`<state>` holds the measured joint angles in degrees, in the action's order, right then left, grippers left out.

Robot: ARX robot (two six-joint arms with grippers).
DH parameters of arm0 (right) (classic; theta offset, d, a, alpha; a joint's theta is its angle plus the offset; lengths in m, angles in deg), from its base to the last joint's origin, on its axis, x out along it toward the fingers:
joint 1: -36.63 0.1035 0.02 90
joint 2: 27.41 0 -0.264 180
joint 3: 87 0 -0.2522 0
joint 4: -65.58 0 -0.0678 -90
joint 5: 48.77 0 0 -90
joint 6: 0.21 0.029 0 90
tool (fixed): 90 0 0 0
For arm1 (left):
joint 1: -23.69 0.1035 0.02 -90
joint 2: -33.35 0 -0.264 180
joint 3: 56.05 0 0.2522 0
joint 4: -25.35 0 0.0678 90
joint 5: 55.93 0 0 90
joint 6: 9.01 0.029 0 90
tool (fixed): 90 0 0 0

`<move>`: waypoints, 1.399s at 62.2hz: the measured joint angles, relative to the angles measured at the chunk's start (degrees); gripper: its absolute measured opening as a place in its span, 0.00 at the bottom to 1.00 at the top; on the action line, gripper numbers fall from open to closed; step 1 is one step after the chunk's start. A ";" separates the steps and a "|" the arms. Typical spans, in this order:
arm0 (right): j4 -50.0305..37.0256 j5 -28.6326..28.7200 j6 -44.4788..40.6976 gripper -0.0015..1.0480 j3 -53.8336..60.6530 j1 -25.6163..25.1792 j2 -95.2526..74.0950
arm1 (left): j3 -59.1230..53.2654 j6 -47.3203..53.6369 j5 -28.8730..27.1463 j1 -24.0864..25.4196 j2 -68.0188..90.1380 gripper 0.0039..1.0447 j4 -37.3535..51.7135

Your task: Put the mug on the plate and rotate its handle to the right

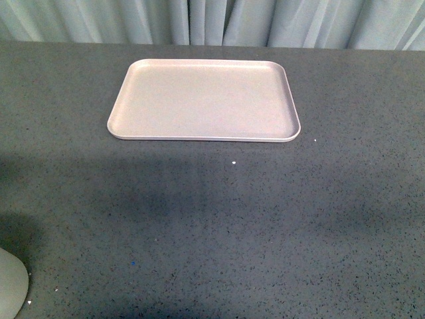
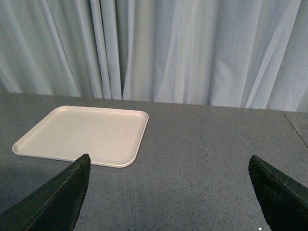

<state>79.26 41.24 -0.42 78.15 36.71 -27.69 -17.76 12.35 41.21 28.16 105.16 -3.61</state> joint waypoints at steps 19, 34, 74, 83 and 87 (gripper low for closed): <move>0.00 0.00 0.00 0.91 0.00 0.00 0.00 | 18.10 -15.82 -2.40 -16.50 7.30 0.02 -2.56; 0.00 0.00 0.00 0.91 0.00 0.00 0.00 | 36.96 -25.75 -6.25 -26.03 21.81 0.02 -3.65; 0.00 -0.02 0.00 0.91 0.00 0.00 0.00 | 74.88 -41.53 -13.68 -31.23 54.16 0.02 -13.31; 0.00 -0.02 0.00 0.91 0.00 0.00 0.00 | 76.04 -42.99 -14.21 -30.64 55.56 0.02 -13.35; 0.00 0.00 0.00 0.91 0.00 0.00 0.00 | 76.11 -43.39 -14.51 -30.56 56.13 0.02 -13.77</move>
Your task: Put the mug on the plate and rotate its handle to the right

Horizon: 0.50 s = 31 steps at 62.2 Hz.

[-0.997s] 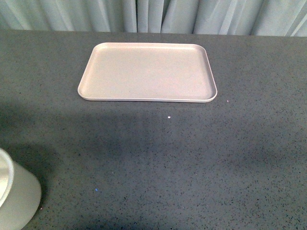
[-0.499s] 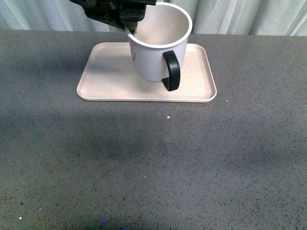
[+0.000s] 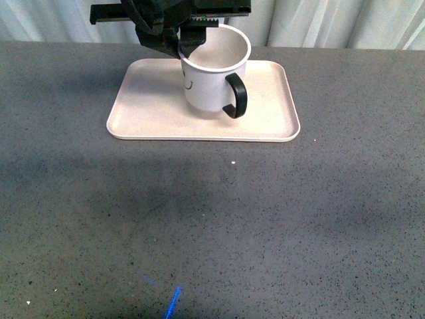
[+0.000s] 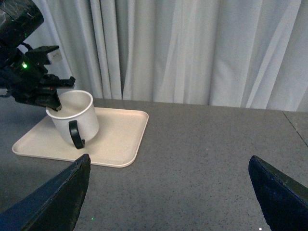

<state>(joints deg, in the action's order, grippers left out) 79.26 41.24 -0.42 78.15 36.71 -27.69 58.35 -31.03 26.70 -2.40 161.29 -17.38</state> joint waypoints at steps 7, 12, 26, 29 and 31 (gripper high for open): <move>0.00 -0.02 0.00 0.91 0.00 0.00 0.00 | -0.02 -0.74 -0.15 0.02 0.85 0.02 -0.09; 0.00 0.00 0.00 0.91 0.00 0.00 0.00 | -0.02 -1.25 -0.15 0.00 1.44 0.02 -0.07; 0.00 0.00 0.00 0.91 0.00 0.00 0.00 | -0.02 -2.64 -0.81 0.15 2.75 0.02 0.02; 0.00 0.00 0.00 0.91 0.00 0.00 0.00 | 0.00 -2.95 -0.92 0.26 3.26 0.02 0.02; 0.00 -0.02 0.00 0.91 0.00 0.00 0.00 | 0.07 -3.26 -1.18 0.33 3.58 0.02 0.02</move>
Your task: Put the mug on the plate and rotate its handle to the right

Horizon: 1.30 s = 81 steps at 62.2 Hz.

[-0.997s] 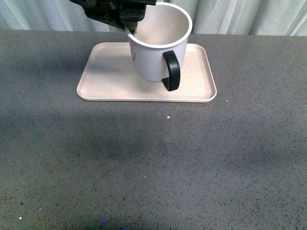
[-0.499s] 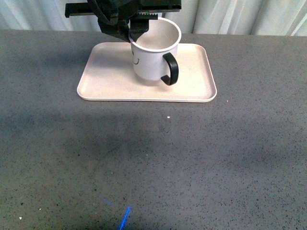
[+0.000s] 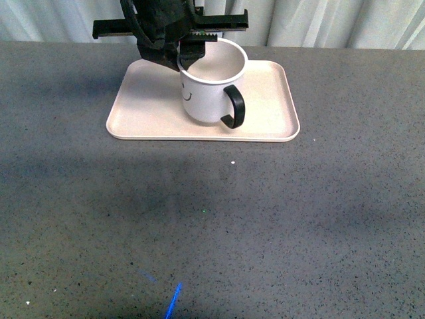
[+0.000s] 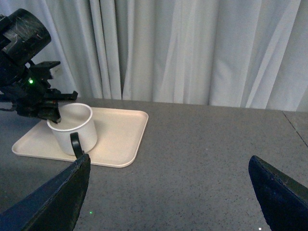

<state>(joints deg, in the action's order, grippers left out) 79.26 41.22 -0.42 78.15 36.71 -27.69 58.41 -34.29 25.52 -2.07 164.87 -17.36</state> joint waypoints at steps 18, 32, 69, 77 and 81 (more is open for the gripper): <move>0.00 0.00 0.00 0.91 0.00 0.00 0.00 | 1.90 -0.98 0.79 0.07 1.53 0.13 0.26; 0.00 0.02 0.00 0.91 0.00 0.00 0.00 | 0.31 -0.96 2.45 -0.35 1.18 0.45 3.08; 0.00 -0.13 0.00 0.91 0.00 0.00 0.00 | -55.34 19.08 -8.37 7.85 -39.80 0.57 73.44; 0.00 -0.02 0.00 0.91 0.00 0.00 0.00 | -67.28 22.93 -6.19 11.08 -47.47 0.35 81.22; 0.00 0.07 0.00 0.91 0.00 0.00 0.00 | -71.25 23.58 -4.83 12.22 -49.40 0.25 81.90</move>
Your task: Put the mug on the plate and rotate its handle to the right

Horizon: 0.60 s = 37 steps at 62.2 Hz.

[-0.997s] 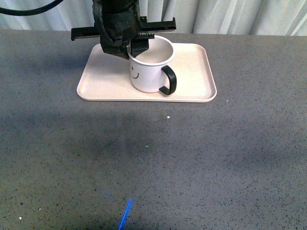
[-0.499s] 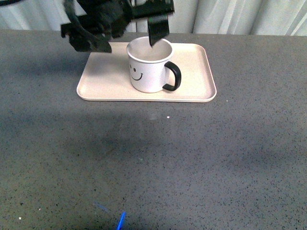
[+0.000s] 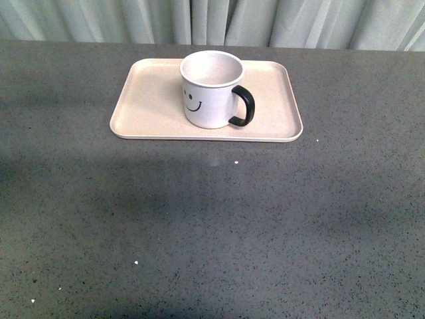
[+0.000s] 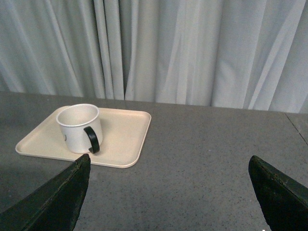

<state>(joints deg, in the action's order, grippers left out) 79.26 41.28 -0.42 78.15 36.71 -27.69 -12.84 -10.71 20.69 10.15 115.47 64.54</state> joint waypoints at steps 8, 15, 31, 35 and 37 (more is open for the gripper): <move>0.00 -0.04 0.00 0.91 0.00 0.00 0.00 | -6.93 0.66 2.58 2.23 -4.76 0.02 0.90; 0.00 -0.07 0.00 0.91 0.00 0.00 0.00 | -11.23 0.94 4.48 3.80 -9.40 0.01 1.11; 0.00 -0.04 0.00 0.91 0.00 0.00 0.00 | -19.61 1.07 7.56 7.48 -20.09 0.01 -1.18; 0.00 -0.04 0.00 0.91 0.00 0.00 0.00 | -21.66 1.07 8.63 8.35 -23.96 0.01 -3.17; 0.00 -0.07 0.00 0.91 0.00 0.00 0.00 | -22.40 1.07 8.92 8.68 -25.55 0.01 -4.07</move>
<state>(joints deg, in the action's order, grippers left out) 79.26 41.22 -0.42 78.15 36.71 -27.69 -35.24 -9.64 29.60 18.82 89.92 60.47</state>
